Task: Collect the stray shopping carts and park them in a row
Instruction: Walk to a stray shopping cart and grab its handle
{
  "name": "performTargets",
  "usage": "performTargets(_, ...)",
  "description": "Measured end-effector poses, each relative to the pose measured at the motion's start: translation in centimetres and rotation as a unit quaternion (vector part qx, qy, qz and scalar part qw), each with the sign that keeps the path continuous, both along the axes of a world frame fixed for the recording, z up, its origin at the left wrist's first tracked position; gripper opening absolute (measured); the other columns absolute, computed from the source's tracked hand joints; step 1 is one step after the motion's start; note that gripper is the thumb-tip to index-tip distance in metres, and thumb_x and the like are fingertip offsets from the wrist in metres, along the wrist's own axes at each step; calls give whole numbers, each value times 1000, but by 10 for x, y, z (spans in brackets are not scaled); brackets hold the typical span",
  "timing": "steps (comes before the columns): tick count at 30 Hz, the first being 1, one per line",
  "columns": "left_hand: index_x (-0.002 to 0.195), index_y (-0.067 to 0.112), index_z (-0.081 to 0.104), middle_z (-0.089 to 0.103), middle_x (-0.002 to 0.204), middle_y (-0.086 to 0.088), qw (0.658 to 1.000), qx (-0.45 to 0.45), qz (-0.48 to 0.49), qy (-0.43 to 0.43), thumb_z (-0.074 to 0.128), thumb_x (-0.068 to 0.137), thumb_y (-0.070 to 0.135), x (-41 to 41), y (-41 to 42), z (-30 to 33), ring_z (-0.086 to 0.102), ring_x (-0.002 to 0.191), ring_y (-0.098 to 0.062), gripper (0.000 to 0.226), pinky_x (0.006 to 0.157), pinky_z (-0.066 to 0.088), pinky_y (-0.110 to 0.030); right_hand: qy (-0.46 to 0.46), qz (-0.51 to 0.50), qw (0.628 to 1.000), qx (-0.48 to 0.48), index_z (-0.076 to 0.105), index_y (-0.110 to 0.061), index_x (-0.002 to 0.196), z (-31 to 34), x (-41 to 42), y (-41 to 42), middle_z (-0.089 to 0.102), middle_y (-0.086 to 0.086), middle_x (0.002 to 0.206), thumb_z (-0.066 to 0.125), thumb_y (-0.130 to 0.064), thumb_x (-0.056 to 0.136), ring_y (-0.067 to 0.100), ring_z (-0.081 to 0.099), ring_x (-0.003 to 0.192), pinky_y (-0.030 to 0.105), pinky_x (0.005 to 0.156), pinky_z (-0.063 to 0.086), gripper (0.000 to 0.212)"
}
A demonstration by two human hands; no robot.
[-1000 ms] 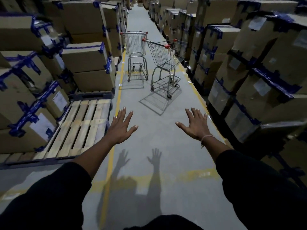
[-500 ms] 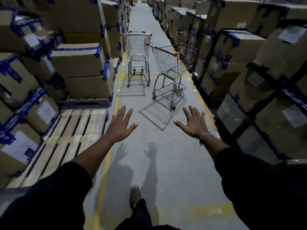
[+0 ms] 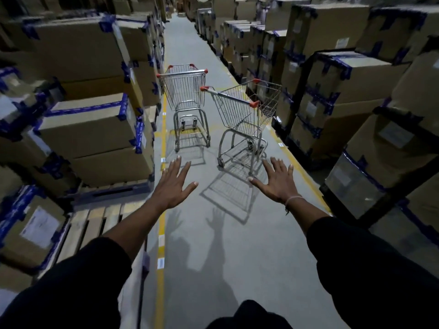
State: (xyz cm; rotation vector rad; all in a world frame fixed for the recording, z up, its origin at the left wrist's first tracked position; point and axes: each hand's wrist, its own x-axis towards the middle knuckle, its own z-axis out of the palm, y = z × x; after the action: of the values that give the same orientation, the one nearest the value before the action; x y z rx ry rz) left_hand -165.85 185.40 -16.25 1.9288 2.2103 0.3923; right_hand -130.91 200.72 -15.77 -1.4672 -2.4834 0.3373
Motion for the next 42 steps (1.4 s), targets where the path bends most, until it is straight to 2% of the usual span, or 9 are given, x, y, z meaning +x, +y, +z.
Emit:
performTargets(7,164,38,-6,-27,169,6,1000,2,-4,-5,23,95,79,-88,128,-12,-23,156,-19,85,127,-4,-50,-13,7,1000,10,17,-28,167,-5,-89,121,8,7,175,14,-98,75,31,1,161,61,126,-8,116)
performTargets(11,164,37,-6,-24,170,4,1000,2,-7,3,30,100,73,-133,216,-13,-22,157,-19,82,128,0,-51,-14,-2,1000,11,17,-28,167,-8,-139,206,8,8,175,12,-99,73,31,2,161,61,126,-9,118)
performTargets(15,165,33,-1,-19,171,1,999,2,-34,25,21,94,81,-178,310,2,-18,158,-20,89,128,0,-51,-15,-15,1000,11,17,-26,167,0,-187,293,9,9,175,15,-97,76,33,3,161,63,126,-6,115)
performTargets(19,165,34,0,-21,171,1,998,25,-48,32,34,102,70,-219,404,18,-16,158,-22,81,128,3,-52,-10,-32,999,17,17,-26,167,9,-226,371,9,9,175,13,-99,75,31,3,161,62,126,-6,117)
performTargets(28,165,33,-2,-18,172,-1,995,12,-97,18,13,84,86,-272,581,7,-17,158,-21,98,128,6,-53,-30,-63,997,19,20,-28,167,1,-289,508,15,9,173,25,-94,84,31,6,160,62,126,-6,105)
performTargets(32,165,32,1,-14,172,-5,990,12,-139,28,8,84,91,-299,679,-11,-11,159,-26,100,127,10,-56,-31,-82,996,-4,21,-27,166,-7,-323,566,16,10,173,13,-100,75,33,6,160,56,125,-13,117)
performTargets(35,166,30,1,-11,173,-8,981,21,-190,44,12,90,86,-317,751,-26,-7,160,-28,95,126,15,-57,-49,-115,991,-40,20,-27,167,-17,-350,609,18,10,173,27,-91,86,31,9,160,44,121,-17,104)
performTargets(39,166,29,4,-3,173,-10,971,-2,-237,34,15,90,83,-330,827,-39,-6,159,-29,94,128,10,-56,-69,-155,981,-96,27,-24,165,-36,-374,658,37,15,163,8,-101,65,35,27,152,57,125,12,128)
performTargets(42,166,25,9,11,172,-10,960,-19,-274,45,15,92,81,-335,871,-45,0,159,-32,92,128,5,-54,-99,-193,965,-148,28,-27,164,-45,-384,681,40,16,161,14,-95,78,36,33,149,59,122,13,110)
